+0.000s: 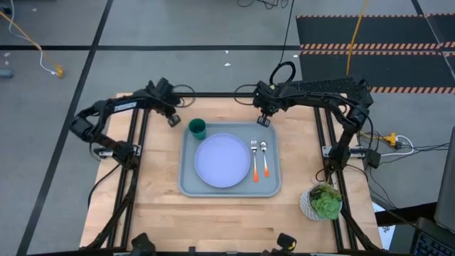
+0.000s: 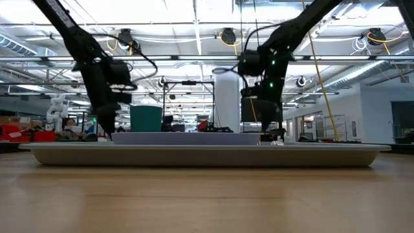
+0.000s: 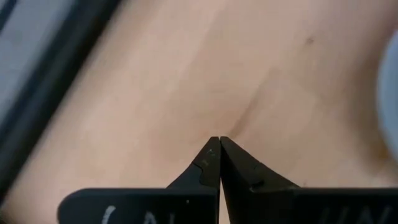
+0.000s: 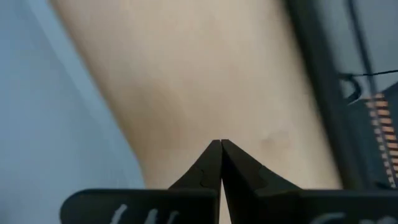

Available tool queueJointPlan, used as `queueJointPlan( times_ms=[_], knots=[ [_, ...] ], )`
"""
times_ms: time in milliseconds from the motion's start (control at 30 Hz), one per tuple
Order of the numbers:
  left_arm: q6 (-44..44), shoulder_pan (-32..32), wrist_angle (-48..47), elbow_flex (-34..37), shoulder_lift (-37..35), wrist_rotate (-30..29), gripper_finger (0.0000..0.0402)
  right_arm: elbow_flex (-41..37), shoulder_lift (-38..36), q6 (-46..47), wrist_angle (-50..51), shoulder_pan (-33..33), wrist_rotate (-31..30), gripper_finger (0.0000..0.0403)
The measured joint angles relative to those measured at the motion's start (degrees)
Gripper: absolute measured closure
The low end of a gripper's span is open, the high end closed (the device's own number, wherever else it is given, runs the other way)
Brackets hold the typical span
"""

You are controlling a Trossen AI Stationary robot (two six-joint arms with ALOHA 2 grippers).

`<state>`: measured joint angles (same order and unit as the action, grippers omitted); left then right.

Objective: Pick and place plate/cup/fork/spoon on tray
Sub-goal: Return to Home Position

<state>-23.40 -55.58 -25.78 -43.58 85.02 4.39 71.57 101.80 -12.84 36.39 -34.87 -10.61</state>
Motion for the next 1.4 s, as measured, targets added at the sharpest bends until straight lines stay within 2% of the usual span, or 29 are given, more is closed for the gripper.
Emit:
queueJointPlan(
  times_ms=[133, 300, 367, 433, 500, 567, 733, 833, 900, 1000, 1200, 1400],
  knots=[
    [2.59, -1.17, -2.30, 0.01, -8.50, 2.33, 0.0400, -0.74, -5.26, 1.25, -4.49, 0.91, 0.11, 0.0403],
    [5.53, -0.19, -2.65, 0.01, -21.13, 6.31, 0.0400, -7.14, -15.46, 1.48, -13.67, 3.57, 0.75, 0.0403],
    [5.79, 0.70, -2.35, 0.01, -26.01, 10.93, 0.0400, -11.30, -20.35, 2.87, -17.74, 4.39, 3.96, 0.0403],
    [6.21, 1.77, 0.46, 0.82, -30.92, 18.44, 0.0400, -16.26, -24.84, 5.30, -23.71, 5.29, 9.37, 0.0403],
    [8.26, 3.46, 5.93, 3.13, -35.74, 24.91, 0.0401, -21.64, -29.03, 7.35, -29.99, 6.67, 15.02, 0.0403],
    [11.43, 5.84, 12.53, 6.65, -40.02, 28.25, 0.0401, -25.20, -32.37, 8.97, -33.11, 8.83, 16.84, 0.0403],
    [21.61, 13.58, 31.56, 16.64, -46.92, 28.47, 0.0401, -26.21, -35.75, 11.43, -30.17, 15.49, 12.23, 0.0403],
    [27.52, 19.42, 44.32, 21.33, -47.22, 27.90, 0.0401, -26.21, -35.64, 13.63, -31.63, 19.74, 12.24, 0.0403],
    [28.91, 23.48, 48.91, 23.09, -46.51, 26.17, 0.0401, -26.18, -34.92, 14.30, -31.99, 22.71, 12.26, 0.0403],
    [28.37, 28.71, 48.04, 23.83, -45.76, 23.49, 0.0401, -26.21, -34.36, 14.11, -31.02, 26.89, 11.41, 0.0403],
    [26.93, 34.67, 43.53, 23.83, -46.39, 21.90, 0.0401, -27.15, -34.96, 14.84, -29.69, 32.10, 2.86, 0.0403],
    [24.20, 39.00, 40.14, 23.83, -49.31, 18.42, 0.0401, -36.89, -38.46, 18.40, -37.43, 33.17, 3.18, 0.0403]
  ],
)
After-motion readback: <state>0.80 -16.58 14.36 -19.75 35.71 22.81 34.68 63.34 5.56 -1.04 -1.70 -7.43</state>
